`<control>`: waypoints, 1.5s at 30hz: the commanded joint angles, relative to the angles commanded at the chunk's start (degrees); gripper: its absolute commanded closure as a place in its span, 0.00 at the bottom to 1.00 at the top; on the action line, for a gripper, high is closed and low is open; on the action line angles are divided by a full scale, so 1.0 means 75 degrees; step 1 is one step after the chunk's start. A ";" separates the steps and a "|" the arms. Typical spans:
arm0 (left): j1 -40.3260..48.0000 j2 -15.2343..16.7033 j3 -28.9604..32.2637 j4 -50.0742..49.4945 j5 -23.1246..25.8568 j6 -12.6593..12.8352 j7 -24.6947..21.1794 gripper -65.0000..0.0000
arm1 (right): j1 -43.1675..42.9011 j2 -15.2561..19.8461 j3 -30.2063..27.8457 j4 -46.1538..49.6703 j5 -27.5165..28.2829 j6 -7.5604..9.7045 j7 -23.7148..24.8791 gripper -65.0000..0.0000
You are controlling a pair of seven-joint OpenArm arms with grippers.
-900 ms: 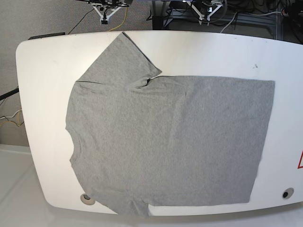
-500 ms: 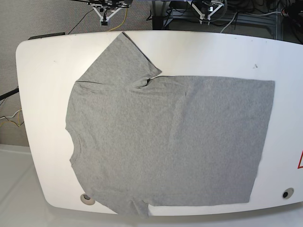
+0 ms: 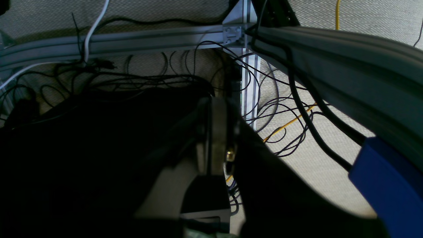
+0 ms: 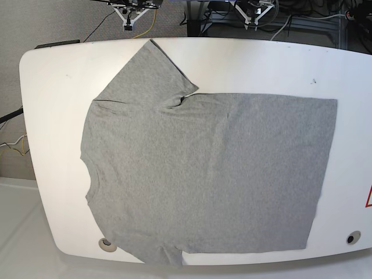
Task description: Fold the T-shirt properly
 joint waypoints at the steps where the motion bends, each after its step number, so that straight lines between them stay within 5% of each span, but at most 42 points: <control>1: 0.0002 -0.0004 0.0000 0.0009 -0.0002 0.0001 0.0001 1.00 | -0.0003 0.0002 -0.0001 0.0001 -0.0003 0.0001 0.0001 1.00; 45: 0.0712 -0.0215 0.0014 0.0745 -0.0068 -0.0027 -0.0186 1.00 | -0.1092 0.0366 0.0001 0.0776 -0.0020 0.0129 0.0284 1.00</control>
